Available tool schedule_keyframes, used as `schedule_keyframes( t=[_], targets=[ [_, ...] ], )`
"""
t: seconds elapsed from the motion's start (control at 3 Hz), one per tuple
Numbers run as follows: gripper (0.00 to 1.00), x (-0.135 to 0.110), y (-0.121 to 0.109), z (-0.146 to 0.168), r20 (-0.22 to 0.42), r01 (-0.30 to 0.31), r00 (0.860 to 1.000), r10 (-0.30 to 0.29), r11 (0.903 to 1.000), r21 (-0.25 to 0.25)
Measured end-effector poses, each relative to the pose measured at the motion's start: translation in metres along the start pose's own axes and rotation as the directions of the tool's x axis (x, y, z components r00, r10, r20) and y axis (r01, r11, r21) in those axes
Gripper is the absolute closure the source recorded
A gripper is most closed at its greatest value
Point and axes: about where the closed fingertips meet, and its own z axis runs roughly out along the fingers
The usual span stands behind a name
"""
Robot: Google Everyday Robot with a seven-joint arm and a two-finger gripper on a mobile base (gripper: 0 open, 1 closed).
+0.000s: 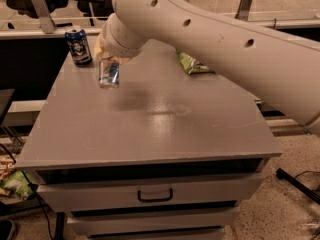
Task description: Place redbull can upright
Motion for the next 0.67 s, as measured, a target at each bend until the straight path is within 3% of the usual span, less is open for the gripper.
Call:
schedule_keyframes(
  t=[0.33,0.67],
  targets=[
    [1.0,0.001,-0.008,0.008,-0.073,0.134,0.989,-0.13,0.9898,0.048],
    [1.0,0.003,-0.02,0.011,-0.184,0.242,0.957,-0.225,0.9673,0.076]
  ],
)
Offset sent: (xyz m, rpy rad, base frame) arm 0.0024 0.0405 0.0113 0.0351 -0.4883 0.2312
